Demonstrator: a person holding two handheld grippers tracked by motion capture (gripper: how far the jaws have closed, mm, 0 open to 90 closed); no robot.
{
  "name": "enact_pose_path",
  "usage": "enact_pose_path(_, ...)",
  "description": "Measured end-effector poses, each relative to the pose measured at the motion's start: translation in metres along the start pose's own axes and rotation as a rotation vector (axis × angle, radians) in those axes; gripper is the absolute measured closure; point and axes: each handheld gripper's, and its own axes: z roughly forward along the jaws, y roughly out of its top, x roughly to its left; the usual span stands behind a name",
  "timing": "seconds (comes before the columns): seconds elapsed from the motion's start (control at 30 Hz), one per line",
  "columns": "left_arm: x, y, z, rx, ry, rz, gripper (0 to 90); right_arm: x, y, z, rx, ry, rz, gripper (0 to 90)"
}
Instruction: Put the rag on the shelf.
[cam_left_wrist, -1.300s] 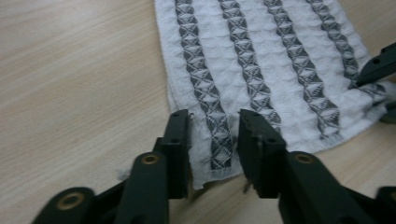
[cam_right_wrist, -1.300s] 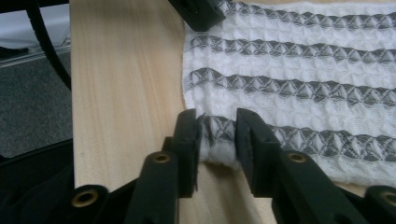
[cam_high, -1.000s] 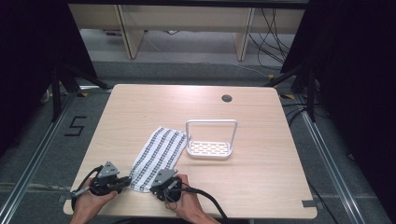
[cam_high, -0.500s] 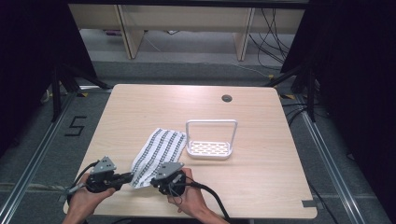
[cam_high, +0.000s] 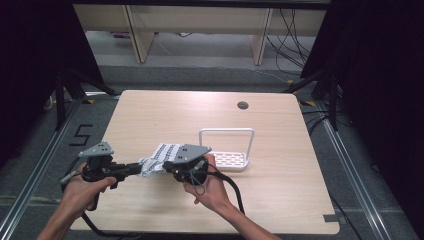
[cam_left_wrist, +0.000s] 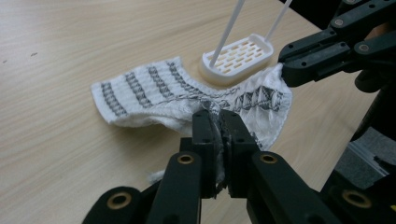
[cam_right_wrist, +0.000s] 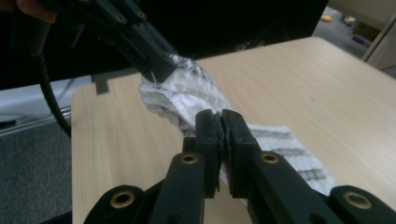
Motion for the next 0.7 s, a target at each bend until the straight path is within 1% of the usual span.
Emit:
enact_pose_path(0.03,-0.001,0.01,-0.005,0.009,0.006,-0.001,85.0,-0.004,0.009,-0.006,-0.019,-0.004,0.009,86.4)
enact_pose_path(0.1,-0.004,0.019,-0.01,0.01,0.015,-0.001,85.0,-0.007,0.018,-0.013,-0.031,-0.009,0.011,86.4)
enact_pose_path(0.13,-0.005,0.025,-0.014,0.018,0.012,0.002,84.9,-0.007,0.022,-0.016,-0.032,-0.01,0.032,86.4)
enact_pose_path(0.17,-0.007,0.029,-0.017,0.012,0.019,0.004,84.9,-0.01,0.026,-0.019,-0.047,-0.013,0.011,86.4)
enact_pose_path(0.2,-0.007,0.029,-0.017,0.012,0.019,0.004,84.9,-0.01,0.026,-0.019,-0.047,-0.013,0.011,86.4)
enact_pose_path(0.23,-0.011,0.035,-0.021,0.011,0.026,0.014,84.9,-0.01,0.031,-0.023,-0.048,-0.01,0.029,86.4)
enact_pose_path(0.27,-0.014,0.04,-0.025,0.007,0.027,0.02,84.9,-0.012,0.041,-0.031,-0.079,-0.011,0.02,86.4)
enact_pose_path(0.3,-0.017,0.045,-0.028,0.002,0.024,0.024,84.9,-0.012,0.041,-0.031,-0.079,-0.011,0.02,86.4)
enact_pose_path(0.33,-0.022,0.053,-0.034,-0.012,0.022,0.035,84.9,-0.012,0.049,-0.04,-0.091,-0.019,0.021,86.5)
enact_pose_path(0.37,-0.022,0.053,-0.034,-0.012,0.022,0.035,84.8,-0.012,0.049,-0.04,-0.091,-0.019,0.021,86.5)
enact_pose_path(0.4,-0.031,0.062,-0.04,-0.029,0.009,0.055,84.8,-0.013,0.056,-0.049,-0.124,-0.024,0.001,86.4)
enact_pose_path(0.43,-0.033,0.064,-0.041,-0.029,0.005,0.062,84.8,-0.012,0.059,-0.055,-0.128,-0.011,0.029,86.5)
enact_pose_path(0.47,-0.035,0.066,-0.043,-0.038,-0.008,0.065,84.8,-0.012,0.061,-0.059,-0.135,-0.005,0.029,86.5)
enact_pose_path(0.5,-0.035,0.066,-0.043,-0.038,-0.008,0.065,84.7,-0.012,0.061,-0.059,-0.135,-0.005,0.029,86.5)
enact_pose_path(0.53,-0.045,0.07,-0.045,-0.045,-0.027,0.073,84.8,-0.012,0.064,-0.07,-0.159,-0.019,-0.003,86.5)
enact_pose_path(0.57,-0.048,0.071,-0.046,-0.046,-0.036,0.073,84.8,-0.009,0.065,-0.075,-0.161,-0.006,0.026,86.5)
enact_pose_path(0.6,-0.053,0.073,-0.046,-0.052,-0.053,0.078,84.8,-0.01,0.066,-0.079,-0.174,-0.016,0.008,86.5)
enact_pose_path(0.63,-0.057,0.075,-0.046,-0.051,-0.068,0.085,84.8,-0.008,0.066,-0.086,-0.182,-0.016,0.01,86.5)
enact_pose_path(0.67,-0.057,0.075,-0.046,-0.051,-0.068,0.085,84.8,-0.008,0.066,-0.092,-0.188,-0.02,0.0,86.5)
enact_pose_path(0.7,-0.061,0.076,-0.045,-0.055,-0.078,0.088,84.8,-0.008,0.066,-0.092,-0.188,-0.02,0.0,86.5)
